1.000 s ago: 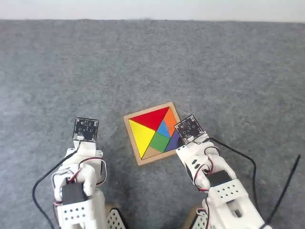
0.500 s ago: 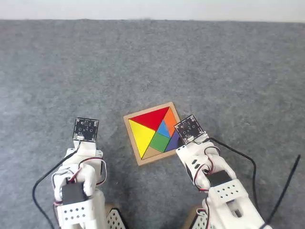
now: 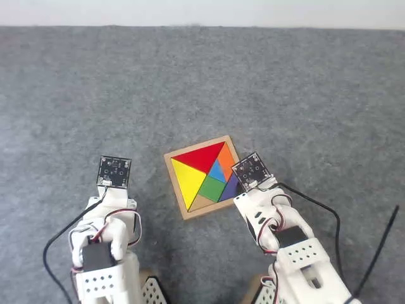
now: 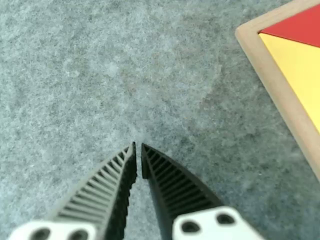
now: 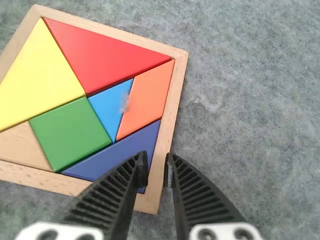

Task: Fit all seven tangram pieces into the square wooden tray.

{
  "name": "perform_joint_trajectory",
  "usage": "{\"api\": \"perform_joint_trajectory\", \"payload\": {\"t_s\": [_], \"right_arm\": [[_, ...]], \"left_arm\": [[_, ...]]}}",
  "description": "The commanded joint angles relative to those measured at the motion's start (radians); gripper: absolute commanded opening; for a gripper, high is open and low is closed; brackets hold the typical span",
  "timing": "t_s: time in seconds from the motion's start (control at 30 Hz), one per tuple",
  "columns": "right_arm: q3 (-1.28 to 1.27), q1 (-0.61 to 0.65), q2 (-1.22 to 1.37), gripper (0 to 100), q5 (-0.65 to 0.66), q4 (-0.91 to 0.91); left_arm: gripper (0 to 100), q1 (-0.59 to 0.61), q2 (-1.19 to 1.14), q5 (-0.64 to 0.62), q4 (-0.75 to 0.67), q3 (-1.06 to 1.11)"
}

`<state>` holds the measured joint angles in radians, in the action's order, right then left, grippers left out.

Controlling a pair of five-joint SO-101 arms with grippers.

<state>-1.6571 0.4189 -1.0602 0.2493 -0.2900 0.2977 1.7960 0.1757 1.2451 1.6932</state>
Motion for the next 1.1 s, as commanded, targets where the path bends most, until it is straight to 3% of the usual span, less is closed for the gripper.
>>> {"api": "perform_joint_trajectory", "payload": {"t_s": [0.0, 0.4, 0.6, 0.73, 1.07], "right_arm": [[-0.018, 0.001, -0.022, 6.6, 0.012, -0.002], [-0.020, -0.002, -0.068, 6.9, 0.000, 0.061], [-0.026, -0.085, -0.275, 6.9, -0.238, 0.038], [-0.034, -0.124, -0.435, 6.9, -0.342, -0.120], [-0.028, -0.101, -0.762, 6.9, -0.345, -0.599]], "left_arm": [[2, -0.008, -0.009, 0.011, 0.003, -0.008], [2, -0.008, -0.009, 0.011, 0.003, -0.008], [2, -0.008, -0.009, 0.011, 0.003, -0.008], [2, -0.008, -0.009, 0.011, 0.003, -0.008], [2, -0.008, -0.009, 0.011, 0.003, -0.008]]}}
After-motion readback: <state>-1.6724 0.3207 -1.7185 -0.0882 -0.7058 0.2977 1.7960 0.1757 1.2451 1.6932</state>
